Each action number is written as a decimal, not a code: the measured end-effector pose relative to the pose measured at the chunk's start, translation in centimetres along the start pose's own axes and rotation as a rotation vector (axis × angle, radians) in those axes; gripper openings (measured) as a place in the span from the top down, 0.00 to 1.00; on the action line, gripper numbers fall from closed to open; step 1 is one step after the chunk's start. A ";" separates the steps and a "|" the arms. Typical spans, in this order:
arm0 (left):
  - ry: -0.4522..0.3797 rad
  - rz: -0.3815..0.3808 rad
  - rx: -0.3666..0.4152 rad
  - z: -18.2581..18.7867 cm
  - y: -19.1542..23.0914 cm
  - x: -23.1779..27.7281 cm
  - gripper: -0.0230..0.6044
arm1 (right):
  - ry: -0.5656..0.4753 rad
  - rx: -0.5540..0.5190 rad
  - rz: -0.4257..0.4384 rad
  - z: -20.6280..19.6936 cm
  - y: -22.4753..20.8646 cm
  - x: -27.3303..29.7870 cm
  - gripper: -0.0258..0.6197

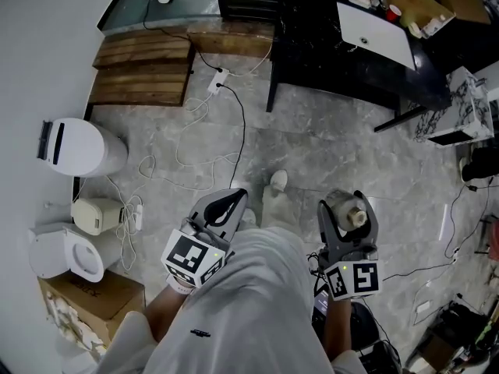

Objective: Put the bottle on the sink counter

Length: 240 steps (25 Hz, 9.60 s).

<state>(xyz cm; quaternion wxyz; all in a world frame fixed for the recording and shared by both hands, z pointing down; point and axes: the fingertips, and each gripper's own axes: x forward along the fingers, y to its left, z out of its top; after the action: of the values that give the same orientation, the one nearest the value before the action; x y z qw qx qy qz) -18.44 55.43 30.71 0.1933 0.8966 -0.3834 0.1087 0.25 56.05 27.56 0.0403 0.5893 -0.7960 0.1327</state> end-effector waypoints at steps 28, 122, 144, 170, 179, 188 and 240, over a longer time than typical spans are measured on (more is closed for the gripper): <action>-0.022 0.140 0.021 13.0 9.6 22.5 0.95 | -0.009 -0.008 0.144 7.4 -15.4 22.5 0.43; 0.072 -0.077 0.026 31.3 39.1 61.5 0.95 | 0.061 -0.079 0.038 17.1 -31.5 72.4 0.43; 0.126 0.007 -0.020 29.7 41.0 73.8 0.95 | 0.124 -0.084 0.159 12.9 -40.4 85.1 0.43; 0.196 0.018 -0.018 24.4 43.7 82.2 0.95 | 0.233 -0.075 0.115 4.5 -46.5 93.3 0.43; 0.204 0.007 -0.020 23.9 43.9 83.1 0.95 | 0.276 -0.128 0.113 2.9 -46.7 94.1 0.42; 0.204 0.004 -0.028 23.3 44.1 83.0 0.95 | 0.283 -0.123 0.097 2.0 -46.7 94.0 0.43; 0.101 -0.066 0.050 26.4 38.2 62.5 0.95 | 0.214 -0.070 -0.138 9.2 -35.9 73.2 0.94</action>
<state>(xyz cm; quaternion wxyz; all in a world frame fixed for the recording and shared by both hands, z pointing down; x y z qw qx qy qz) -2.45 -20.35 38.44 0.1932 0.9068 -0.3404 0.1568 13.06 -23.98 40.71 0.1546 0.6235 -0.7487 0.1636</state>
